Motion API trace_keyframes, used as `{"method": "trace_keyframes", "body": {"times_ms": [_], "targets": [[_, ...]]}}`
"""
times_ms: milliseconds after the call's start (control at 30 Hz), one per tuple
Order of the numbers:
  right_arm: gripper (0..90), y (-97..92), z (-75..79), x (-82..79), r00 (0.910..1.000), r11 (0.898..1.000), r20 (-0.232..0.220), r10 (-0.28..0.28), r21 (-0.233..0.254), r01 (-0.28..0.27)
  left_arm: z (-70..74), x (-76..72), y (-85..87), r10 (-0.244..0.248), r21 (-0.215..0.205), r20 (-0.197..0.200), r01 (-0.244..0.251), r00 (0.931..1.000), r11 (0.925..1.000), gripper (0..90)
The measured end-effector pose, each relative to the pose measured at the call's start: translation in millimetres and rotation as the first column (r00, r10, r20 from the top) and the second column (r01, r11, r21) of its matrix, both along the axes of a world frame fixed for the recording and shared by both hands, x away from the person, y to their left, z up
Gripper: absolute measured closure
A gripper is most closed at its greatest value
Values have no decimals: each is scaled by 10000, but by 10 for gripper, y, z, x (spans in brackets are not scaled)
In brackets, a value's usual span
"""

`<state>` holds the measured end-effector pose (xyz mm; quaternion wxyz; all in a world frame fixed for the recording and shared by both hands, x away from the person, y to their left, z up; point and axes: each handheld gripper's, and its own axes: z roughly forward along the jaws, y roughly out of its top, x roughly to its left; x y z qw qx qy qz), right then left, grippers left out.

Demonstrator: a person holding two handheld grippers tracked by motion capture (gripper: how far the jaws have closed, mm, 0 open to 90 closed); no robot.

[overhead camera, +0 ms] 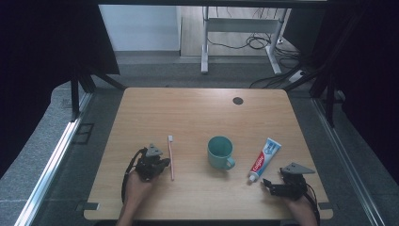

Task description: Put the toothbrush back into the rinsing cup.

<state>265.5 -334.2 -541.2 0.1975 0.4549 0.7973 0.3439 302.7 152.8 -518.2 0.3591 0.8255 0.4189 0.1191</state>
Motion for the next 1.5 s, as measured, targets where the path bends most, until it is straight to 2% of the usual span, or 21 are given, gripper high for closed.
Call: {"method": "trace_keyframes", "body": {"times_ms": [300, 667, 833, 1500], "targets": [[131, 0, 0, 0, 10000, 10000, 3, 1, -1, -1, -21, 48, -144, -299, 28, -31, 299, 9995, 9995, 895], [131, 0, 0, 0, 10000, 10000, 3, 2, -3, -2, -41, 87, -205, -352, 72, -97, 353, 9993, 9994, 895], [131, 0, 0, 0, 10000, 10000, 6, 3, -4, -3, -75, 100, -229, -386, 228, -189, 390, 9991, 9990, 895], [131, 0, 0, 0, 10000, 10000, 2, 0, -5, 0, -92, 60, -26, 10, 419, -387, 6, 9992, 9991, 895]]}}
